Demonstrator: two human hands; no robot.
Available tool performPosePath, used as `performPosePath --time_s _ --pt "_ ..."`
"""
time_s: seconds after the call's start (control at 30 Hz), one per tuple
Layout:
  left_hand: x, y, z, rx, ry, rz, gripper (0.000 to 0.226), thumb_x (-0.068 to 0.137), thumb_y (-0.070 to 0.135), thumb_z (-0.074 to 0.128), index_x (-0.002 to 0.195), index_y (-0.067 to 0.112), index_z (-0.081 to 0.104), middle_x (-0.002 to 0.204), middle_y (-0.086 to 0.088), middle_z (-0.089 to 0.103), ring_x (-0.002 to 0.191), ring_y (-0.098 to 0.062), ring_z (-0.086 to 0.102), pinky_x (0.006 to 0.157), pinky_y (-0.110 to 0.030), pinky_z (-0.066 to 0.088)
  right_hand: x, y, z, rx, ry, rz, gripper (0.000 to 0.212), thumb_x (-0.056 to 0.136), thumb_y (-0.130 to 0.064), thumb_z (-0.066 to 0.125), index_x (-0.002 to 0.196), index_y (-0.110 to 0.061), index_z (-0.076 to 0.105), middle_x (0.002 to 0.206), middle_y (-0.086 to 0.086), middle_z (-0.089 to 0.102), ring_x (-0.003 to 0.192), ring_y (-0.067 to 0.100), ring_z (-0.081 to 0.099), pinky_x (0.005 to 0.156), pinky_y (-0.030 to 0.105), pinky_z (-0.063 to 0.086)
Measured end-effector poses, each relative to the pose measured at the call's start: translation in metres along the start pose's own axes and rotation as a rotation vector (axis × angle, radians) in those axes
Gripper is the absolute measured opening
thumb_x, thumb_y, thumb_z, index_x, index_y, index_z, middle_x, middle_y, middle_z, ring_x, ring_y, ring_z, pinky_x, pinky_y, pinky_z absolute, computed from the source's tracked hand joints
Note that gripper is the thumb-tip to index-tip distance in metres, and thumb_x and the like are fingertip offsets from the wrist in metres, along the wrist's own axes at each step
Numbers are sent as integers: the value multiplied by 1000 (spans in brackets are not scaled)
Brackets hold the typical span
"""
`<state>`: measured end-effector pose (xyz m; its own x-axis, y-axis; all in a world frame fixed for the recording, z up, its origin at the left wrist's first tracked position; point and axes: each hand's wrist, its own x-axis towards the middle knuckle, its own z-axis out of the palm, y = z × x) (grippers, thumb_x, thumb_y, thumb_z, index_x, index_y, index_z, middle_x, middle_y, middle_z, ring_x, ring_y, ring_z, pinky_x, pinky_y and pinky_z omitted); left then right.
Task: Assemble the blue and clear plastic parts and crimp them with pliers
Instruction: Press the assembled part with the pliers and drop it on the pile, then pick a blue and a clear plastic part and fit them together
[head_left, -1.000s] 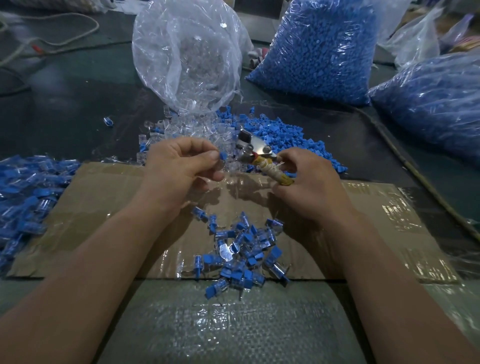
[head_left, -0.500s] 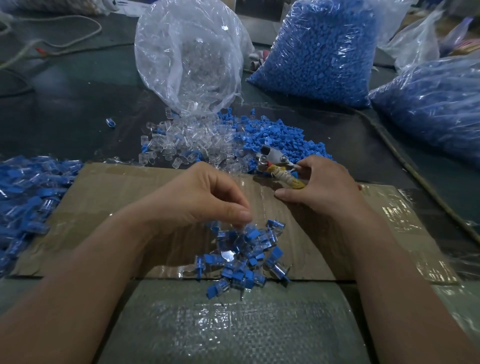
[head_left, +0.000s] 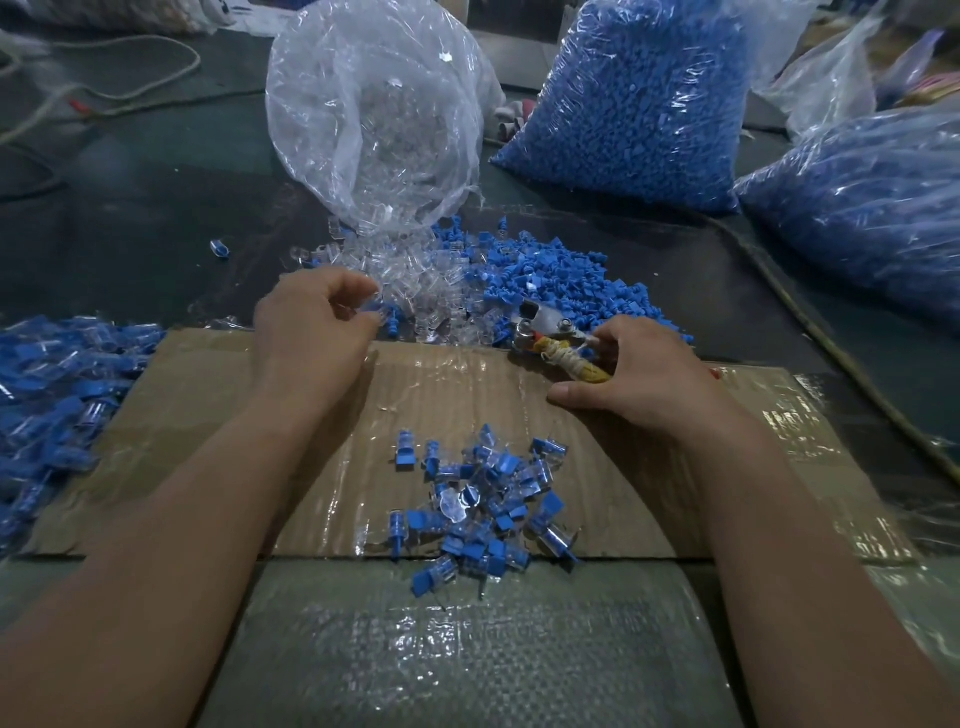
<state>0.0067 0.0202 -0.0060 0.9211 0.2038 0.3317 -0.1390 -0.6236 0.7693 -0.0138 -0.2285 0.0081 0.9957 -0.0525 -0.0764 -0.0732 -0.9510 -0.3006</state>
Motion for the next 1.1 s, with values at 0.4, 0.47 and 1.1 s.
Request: performPosePath --time_s 0.4,0.47,1.1 --pt "9 -3 9 333 -217 102 27 87 23 61 114 18 65 114 -10 59 109 -24 51 95 -38 39 0 0 -1 -6 -40 -9 82 56 -68 66 120 -21 47 102 -5 39 98 13 36 82 30 34" --pt "8 -3 10 297 -194 102 25 87 17 61 112 17 66 111 -9 62 104 -22 54 91 -33 39 0 -1 -2 -11 -38 -8 79 56 -68 67 118 -21 47 101 -5 39 97 14 37 80 29 33" --pt "4 -3 19 344 -345 220 52 86 47 54 134 31 44 99 5 33 96 -13 39 84 -32 35 -2 -2 -3 -34 -43 -15 79 58 -68 66 118 -21 47 102 -4 39 97 14 36 80 29 32"
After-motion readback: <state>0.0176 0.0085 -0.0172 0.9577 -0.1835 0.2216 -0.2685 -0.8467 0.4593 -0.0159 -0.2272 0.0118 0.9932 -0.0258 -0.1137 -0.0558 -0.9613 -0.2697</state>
